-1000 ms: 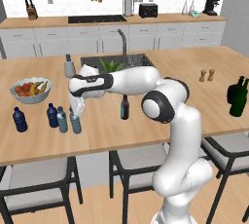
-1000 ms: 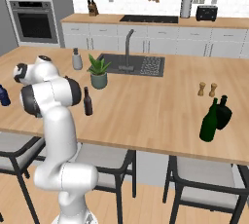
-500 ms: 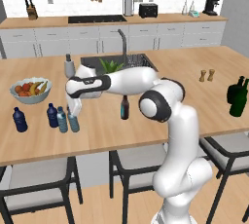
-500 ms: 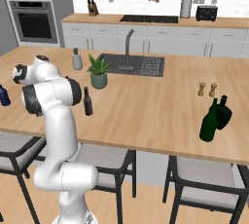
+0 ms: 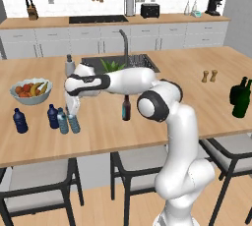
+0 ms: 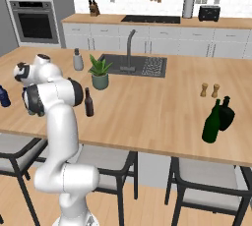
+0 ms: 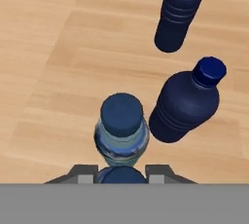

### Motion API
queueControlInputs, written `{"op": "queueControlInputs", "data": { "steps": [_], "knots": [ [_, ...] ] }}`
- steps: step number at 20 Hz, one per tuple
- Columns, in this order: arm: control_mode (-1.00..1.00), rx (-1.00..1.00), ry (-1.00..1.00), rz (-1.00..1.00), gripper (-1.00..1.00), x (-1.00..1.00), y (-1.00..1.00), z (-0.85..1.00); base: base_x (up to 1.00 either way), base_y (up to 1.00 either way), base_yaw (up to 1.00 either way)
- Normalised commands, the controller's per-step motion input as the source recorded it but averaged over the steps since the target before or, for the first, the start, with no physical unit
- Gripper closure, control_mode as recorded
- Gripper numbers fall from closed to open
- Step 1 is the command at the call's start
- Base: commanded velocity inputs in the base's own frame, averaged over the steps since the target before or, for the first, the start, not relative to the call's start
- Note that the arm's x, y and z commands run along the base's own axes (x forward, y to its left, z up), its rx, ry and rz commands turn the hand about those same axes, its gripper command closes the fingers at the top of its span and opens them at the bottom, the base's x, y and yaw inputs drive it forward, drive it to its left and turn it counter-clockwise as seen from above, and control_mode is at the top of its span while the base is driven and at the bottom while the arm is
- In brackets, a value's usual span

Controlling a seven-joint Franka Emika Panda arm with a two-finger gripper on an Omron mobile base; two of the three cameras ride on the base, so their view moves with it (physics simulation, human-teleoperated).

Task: Move the plastic bottles in the middle to the plastics group, and the glass bottles in the middle to the glass group.

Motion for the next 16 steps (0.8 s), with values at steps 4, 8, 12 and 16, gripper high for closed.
{"op": "queueControlInputs", "data": {
  "steps": [4, 8, 12, 16],
  "knots": [
    [-1.0, -0.01, 0.02, 0.0, -1.0, -0.22, -0.32, -0.24, 0.0, 0.0, 0.0],
    [-1.0, 0.0, 0.01, 0.0, -1.0, -0.2, -0.28, -0.17, 0.0, 0.0, 0.0],
    [-1.0, 0.0, 0.0, 0.0, -1.0, -0.09, -0.16, 0.04, 0.0, 0.0, 0.0],
    [-1.0, 0.0, -0.02, 0.0, -1.0, 0.0, 0.0, 0.49, 0.0, 0.0, 0.0]
  ]
}}
